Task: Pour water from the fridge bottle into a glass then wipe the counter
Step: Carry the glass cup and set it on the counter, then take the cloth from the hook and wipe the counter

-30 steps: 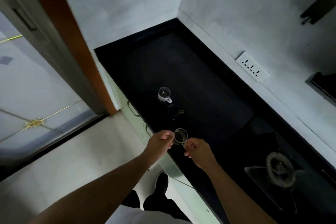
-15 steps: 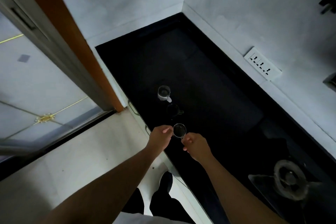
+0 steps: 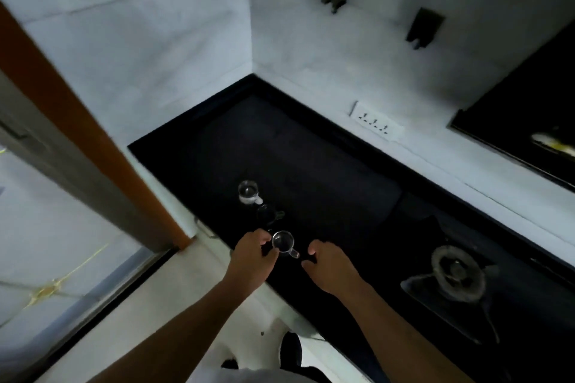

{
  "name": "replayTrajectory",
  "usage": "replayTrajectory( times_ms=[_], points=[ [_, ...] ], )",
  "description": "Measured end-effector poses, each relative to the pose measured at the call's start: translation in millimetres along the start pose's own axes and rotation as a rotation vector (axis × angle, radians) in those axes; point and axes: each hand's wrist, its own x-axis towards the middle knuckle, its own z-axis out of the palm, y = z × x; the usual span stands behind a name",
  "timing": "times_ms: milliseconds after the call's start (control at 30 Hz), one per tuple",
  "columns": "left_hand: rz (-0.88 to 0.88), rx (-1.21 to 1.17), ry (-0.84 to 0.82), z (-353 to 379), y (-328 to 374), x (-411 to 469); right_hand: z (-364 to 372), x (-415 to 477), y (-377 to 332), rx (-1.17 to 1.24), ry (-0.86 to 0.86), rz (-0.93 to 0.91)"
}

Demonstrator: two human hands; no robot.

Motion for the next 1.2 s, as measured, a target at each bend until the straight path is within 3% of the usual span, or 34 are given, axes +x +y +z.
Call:
replayTrajectory(
  times_ms=[233,367,467,600,800,1200],
  points=[
    [0.509,0.516,-0.116,-26.8,38.5,-39.0,-19.8,-103.3,-16.3,-0.149,0.246,0.153],
    [0.716,0.618,-0.213,-6.2,71.1,-67.9,-8.0,-176.2,-1.5,-0.114,0.338,0.339],
    [0.863,0.538,-0.329,26.9,99.4,-107.5,0.6,-240.8,25.9,-0.045,0.421,0.509],
    [1.009,0.424,-0.491,75.2,133.7,-169.6,11.1,-330.9,67.6,0.068,0.572,0.725],
    [1.193,0.450,-0.660,167.4,186.7,-286.7,38.5,-482.2,136.8,0.141,0.754,0.971],
    [1.343,0.608,-0.863,357.0,248.4,-574.2,98.4,-756.1,269.8,0.236,0.817,1.169]
  ],
)
